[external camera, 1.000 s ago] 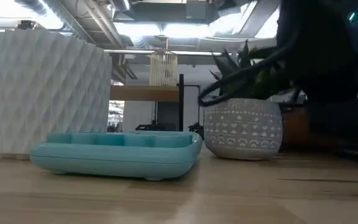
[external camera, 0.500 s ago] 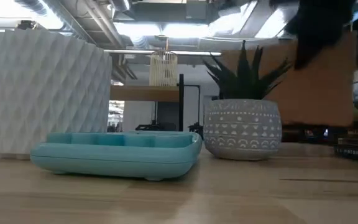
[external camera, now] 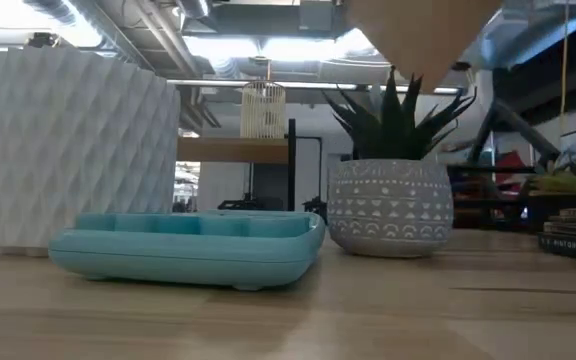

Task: Stock shelves
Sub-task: Put the purple book on the book shelf

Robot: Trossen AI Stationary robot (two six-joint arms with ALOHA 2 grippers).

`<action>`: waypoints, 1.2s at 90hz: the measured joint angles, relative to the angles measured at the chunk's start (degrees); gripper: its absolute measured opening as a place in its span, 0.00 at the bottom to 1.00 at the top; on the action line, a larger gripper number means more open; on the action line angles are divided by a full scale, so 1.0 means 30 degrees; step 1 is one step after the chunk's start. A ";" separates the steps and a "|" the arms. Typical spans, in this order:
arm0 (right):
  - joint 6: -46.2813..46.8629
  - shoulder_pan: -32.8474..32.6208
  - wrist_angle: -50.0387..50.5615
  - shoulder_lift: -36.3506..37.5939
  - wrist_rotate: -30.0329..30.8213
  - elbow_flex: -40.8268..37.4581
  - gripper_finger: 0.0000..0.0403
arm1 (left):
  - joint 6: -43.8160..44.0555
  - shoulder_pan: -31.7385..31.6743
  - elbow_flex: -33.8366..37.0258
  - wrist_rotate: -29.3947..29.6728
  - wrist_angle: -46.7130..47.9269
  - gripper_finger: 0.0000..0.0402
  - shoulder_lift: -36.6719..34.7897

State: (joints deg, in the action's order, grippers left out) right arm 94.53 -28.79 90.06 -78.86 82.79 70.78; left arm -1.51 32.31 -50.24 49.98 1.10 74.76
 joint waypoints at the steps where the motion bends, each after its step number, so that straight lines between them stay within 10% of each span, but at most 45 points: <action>1: 0.0131 0.0213 0.0000 0.0107 0.0121 -0.0121 0.00 | -0.0010 -0.0005 0.0000 0.0000 -0.0005 0.39 0.0000; 32: 0.2911 0.6410 -0.2132 0.3563 -0.0335 -0.4167 0.00 | -0.0300 -0.0027 0.0000 0.0000 -0.0034 0.39 0.0000; 108: -1.9327 1.4317 -2.2582 0.3682 -0.8914 -0.6017 0.00 | -0.0216 -0.0200 0.0000 -0.0102 -0.0080 0.39 0.0000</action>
State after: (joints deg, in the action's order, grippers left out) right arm 36.55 14.16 22.32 -67.81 56.05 52.73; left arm -2.16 31.71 -50.24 49.67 0.86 74.76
